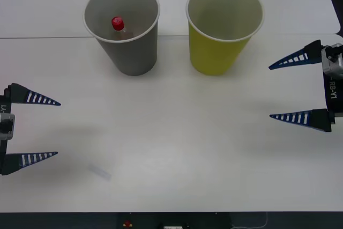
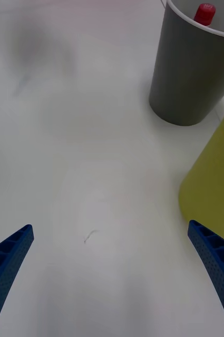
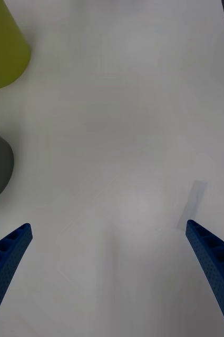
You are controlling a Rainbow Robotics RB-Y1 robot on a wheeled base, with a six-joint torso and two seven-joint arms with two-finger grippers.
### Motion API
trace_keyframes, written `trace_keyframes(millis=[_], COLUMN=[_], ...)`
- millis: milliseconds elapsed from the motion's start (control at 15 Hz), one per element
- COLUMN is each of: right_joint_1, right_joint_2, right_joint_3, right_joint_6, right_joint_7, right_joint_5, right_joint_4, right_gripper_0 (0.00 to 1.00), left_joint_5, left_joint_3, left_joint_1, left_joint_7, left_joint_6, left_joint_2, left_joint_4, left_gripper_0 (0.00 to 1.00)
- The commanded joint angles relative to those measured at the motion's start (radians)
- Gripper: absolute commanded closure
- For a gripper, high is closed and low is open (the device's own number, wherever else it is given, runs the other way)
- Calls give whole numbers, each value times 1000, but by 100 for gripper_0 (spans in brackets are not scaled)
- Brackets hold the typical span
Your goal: Put the can into the green bin and the plastic bottle into the gray bin
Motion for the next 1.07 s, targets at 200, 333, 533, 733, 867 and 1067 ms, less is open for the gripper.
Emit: trace_keyframes(millis=[200, 333, 533, 733, 867, 1067], right_joint_1=[172, 224, 277, 284, 287, 287], right_joint_2=[0, 0, 31, 91, 94, 94], right_joint_3=[-58, -63, -70, -106, -106, -106], right_joint_6=[80, 119, 138, 93, 92, 92], right_joint_7=[22, 30, 48, 60, 60, 48], right_joint_5=[0, 1, 11, 70, 75, 89], right_joint_4=[-102, -131, -143, -143, -143, -143], right_gripper_0=[0, 0, 0, 0, 0, 0], left_joint_5=[0, 0, 0, 0, 0, 0], left_joint_3=[0, 0, 0, 0, 0, 0], left_joint_1=[0, 0, 0, 0, 0, 0], left_joint_7=[0, 0, 0, 0, 0, 0], left_joint_6=[0, 0, 0, 0, 0, 0], left_joint_2=[0, 0, 0, 0, 0, 0], left_joint_4=[0, 0, 0, 0, 0, 0], left_gripper_0=[0, 0, 0, 0, 0, 0])
